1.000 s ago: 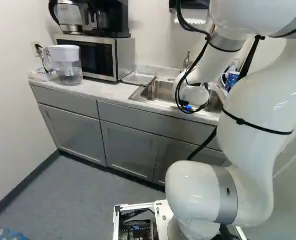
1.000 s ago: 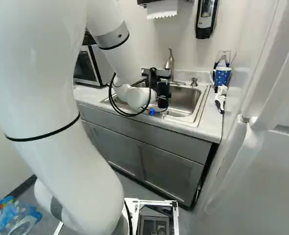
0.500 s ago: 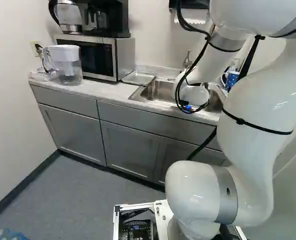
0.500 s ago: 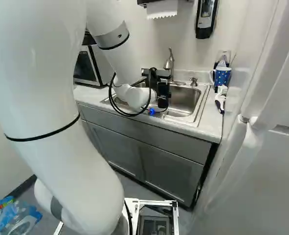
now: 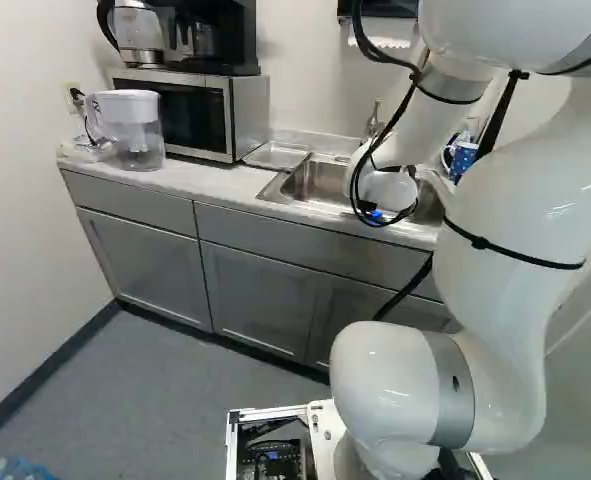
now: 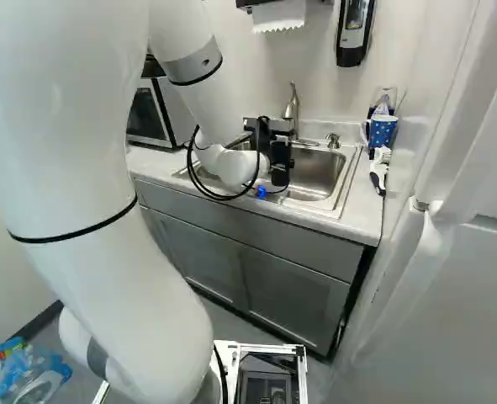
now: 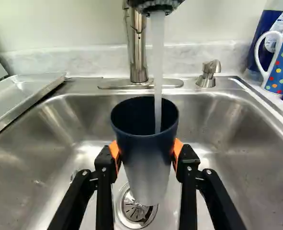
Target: Rinse the cup and place it in the tray
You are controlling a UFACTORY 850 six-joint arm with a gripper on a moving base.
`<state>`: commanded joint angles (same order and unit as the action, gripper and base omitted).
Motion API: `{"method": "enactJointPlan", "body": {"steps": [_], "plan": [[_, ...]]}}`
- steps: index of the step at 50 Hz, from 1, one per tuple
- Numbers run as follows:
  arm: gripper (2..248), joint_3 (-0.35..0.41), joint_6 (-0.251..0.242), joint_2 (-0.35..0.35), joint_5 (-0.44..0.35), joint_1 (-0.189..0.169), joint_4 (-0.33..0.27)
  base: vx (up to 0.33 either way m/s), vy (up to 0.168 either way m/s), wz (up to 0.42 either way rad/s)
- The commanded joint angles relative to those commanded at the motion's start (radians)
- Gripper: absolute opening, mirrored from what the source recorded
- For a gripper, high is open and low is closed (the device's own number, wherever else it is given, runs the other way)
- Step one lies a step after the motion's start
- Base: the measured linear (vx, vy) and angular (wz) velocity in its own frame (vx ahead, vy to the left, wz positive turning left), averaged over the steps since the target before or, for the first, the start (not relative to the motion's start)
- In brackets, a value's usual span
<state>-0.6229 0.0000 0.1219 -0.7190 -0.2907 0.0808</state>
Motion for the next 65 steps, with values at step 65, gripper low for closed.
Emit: {"method": "enactJointPlan", "body": {"steps": [65], "plan": [[124,0.0,0.0,0.0,0.0,0.0,0.0,0.0,0.0,0.0]]}}
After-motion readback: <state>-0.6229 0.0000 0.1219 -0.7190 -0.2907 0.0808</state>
